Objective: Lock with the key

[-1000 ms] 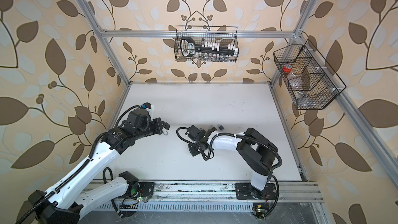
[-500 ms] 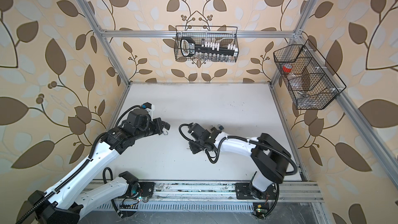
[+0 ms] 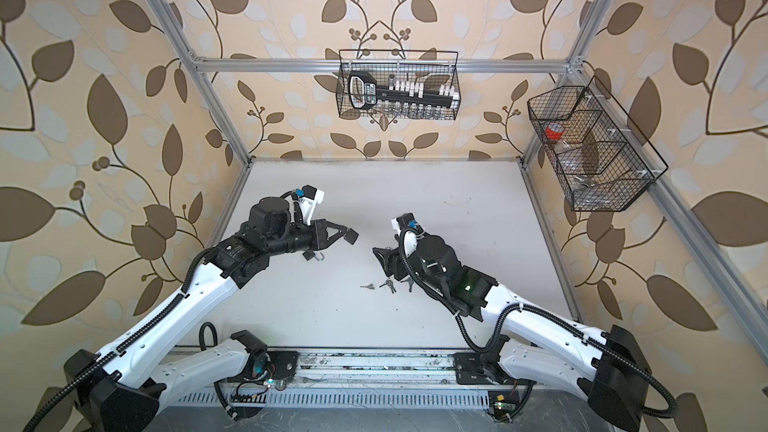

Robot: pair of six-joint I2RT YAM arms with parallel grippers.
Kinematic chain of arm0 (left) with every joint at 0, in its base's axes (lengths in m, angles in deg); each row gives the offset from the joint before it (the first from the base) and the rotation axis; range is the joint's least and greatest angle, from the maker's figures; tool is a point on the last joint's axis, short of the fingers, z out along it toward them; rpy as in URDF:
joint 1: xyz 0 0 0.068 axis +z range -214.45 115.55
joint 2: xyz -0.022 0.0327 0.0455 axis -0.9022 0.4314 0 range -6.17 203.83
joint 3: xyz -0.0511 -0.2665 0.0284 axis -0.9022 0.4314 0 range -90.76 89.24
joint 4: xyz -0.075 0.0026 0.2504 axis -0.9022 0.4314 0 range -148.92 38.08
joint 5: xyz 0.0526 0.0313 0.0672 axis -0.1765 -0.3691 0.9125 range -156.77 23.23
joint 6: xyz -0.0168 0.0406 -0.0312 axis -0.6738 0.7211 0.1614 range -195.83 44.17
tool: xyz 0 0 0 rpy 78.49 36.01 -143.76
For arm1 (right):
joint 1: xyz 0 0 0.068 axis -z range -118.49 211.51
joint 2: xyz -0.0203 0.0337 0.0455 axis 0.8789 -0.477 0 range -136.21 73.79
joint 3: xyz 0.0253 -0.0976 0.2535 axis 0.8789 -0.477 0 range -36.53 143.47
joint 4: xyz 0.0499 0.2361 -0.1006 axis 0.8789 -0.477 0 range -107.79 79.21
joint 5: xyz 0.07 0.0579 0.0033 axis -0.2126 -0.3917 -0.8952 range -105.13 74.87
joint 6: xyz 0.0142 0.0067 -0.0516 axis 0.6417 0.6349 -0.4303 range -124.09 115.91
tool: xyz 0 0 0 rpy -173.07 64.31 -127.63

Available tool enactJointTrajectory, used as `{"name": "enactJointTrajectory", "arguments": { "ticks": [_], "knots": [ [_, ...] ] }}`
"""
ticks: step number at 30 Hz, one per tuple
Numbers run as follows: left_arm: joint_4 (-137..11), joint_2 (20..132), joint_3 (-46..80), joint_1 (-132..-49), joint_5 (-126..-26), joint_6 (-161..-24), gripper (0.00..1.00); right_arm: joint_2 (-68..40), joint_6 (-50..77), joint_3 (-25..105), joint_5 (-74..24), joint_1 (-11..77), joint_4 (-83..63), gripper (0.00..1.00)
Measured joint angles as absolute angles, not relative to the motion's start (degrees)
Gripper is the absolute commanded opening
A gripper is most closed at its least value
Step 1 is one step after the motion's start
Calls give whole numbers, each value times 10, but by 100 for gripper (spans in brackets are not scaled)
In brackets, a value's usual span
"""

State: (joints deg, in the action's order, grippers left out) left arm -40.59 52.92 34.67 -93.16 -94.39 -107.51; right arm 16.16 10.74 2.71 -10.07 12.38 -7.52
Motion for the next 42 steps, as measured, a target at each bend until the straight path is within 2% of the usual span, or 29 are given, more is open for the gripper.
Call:
{"name": "enactJointTrajectory", "arguments": {
  "ticks": [8,17,28,37,42],
  "knots": [
    [-430,542,335,-976,-979,-1074,0,193,-31,27,-191,124,-66,69],
    [-435,555,328,-991,-984,-1073,0,180,-124,49,-188,113,-63,69],
    [-440,559,322,-998,-990,-1071,0,138,-146,70,-162,101,-60,50],
    [-442,559,322,-998,-989,-1071,0,132,-140,73,-155,100,-60,40],
    [-443,559,322,-998,-989,-1071,0,132,-130,73,-155,99,-59,28]
  ]
}}
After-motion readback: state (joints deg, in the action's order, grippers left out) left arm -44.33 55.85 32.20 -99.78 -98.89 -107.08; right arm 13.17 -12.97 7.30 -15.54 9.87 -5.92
